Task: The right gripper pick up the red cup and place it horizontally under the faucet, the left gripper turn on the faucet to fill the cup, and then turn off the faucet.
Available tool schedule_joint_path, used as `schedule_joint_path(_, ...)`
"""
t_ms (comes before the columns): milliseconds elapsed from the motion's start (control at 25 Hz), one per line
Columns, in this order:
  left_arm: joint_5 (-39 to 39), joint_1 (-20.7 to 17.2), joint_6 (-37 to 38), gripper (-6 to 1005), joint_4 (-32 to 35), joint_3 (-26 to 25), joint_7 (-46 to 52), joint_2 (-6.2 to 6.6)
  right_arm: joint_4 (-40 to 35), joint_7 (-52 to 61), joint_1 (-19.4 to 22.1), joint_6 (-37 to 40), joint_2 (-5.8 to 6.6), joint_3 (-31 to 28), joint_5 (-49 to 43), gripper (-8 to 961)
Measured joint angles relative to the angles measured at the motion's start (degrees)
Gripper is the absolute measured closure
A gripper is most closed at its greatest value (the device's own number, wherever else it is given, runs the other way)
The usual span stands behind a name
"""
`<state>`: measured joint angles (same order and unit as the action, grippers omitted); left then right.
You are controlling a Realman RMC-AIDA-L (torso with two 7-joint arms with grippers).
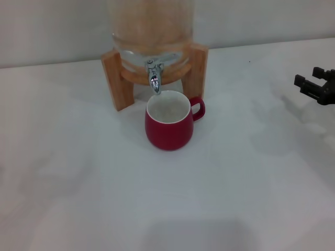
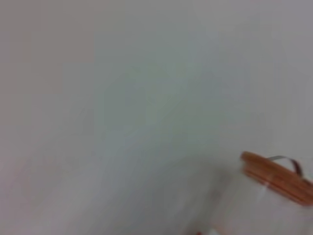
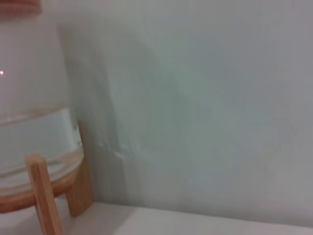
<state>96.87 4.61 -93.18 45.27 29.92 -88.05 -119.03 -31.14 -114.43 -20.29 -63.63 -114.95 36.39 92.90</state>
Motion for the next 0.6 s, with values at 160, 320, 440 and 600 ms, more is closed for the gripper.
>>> schedule_joint_path(160, -0.1, 0.1, -2.1, 311, 0.2, -0.1, -0.4, 0.08, -0.4, 0.2, 0.2, -2.1, 0.10, -0.4, 0.3, 358)
schedule_joint_path(320, -0.7, 0.3, -2.5, 207, 0.3, -0.1, -0.6, 0.22, -1.7, 1.1, 0.9, -6.0, 0.28, -0.7, 0.0, 356)
schedule_joint_path(440, -1.0, 0.4, -2.7, 105, 0.3, -0.1, -0.6, 0.53, -2.2, 2.4, 1.3, -9.8, 1.09, -0.3, -0.4, 339)
schedule_joint_path(600, -1.0, 0.4, -3.2, 114, 0.5, -0.3, -0.4, 0.80, -2.8, 5.0, 2.5, -11.5, 1.10, -1.9, -0.1, 277)
